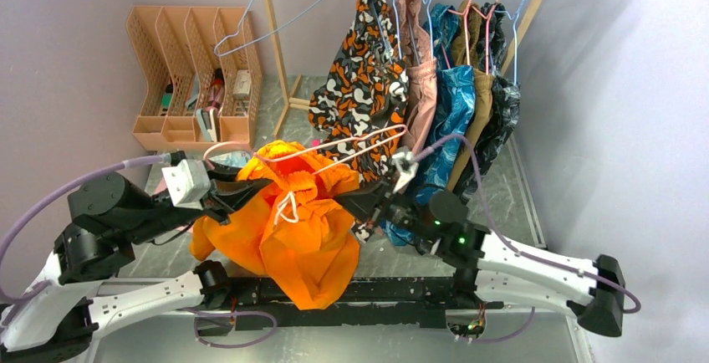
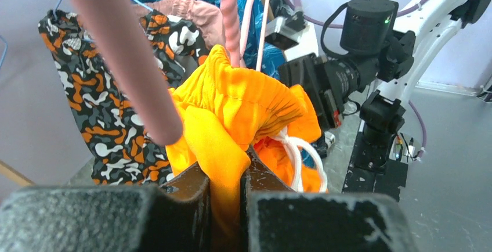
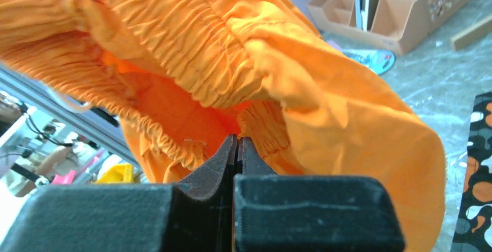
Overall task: Place the shorts on the hanger
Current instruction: Hang the shorts on the hanger.
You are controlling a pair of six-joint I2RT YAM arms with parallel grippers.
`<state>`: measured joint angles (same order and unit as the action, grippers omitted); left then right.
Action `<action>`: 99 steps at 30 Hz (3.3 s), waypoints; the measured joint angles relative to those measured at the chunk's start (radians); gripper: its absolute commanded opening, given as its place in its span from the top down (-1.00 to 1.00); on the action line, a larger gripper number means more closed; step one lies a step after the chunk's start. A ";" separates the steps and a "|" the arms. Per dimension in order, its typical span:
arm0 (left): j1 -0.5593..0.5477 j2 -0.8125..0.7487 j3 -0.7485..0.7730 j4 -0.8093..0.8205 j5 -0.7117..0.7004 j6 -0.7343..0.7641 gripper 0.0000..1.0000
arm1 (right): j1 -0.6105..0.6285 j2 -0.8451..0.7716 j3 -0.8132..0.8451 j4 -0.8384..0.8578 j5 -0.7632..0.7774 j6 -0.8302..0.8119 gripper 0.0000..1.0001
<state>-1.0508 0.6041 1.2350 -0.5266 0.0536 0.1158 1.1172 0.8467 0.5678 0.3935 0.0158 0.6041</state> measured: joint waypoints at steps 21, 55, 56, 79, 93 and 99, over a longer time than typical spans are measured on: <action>0.000 -0.075 -0.032 -0.265 -0.083 -0.069 0.86 | 0.004 -0.331 -0.048 -0.399 0.419 0.142 1.00; 0.000 -0.037 -0.240 -0.281 0.046 -0.142 0.86 | 0.004 -0.218 0.238 -0.488 0.499 -0.305 1.00; 0.000 -0.036 -0.264 -0.258 0.043 -0.143 0.86 | 0.003 -0.214 0.247 -0.482 0.460 -0.320 1.00; 0.000 -0.171 -0.464 0.238 -0.257 -0.056 0.86 | 0.002 -0.077 0.443 -0.748 -0.111 -0.424 -0.14; 0.000 -0.208 -0.445 0.237 -0.305 -0.033 0.86 | 0.002 0.135 0.977 -0.976 0.171 -0.525 -0.26; 0.000 -0.151 -0.379 0.224 -0.365 -0.053 0.86 | 0.002 0.323 1.055 -1.060 0.295 -0.548 -0.28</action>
<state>-1.0508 0.4526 0.8558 -0.3023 -0.3111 0.0628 1.1187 1.1694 1.6226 -0.6662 0.3107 0.0559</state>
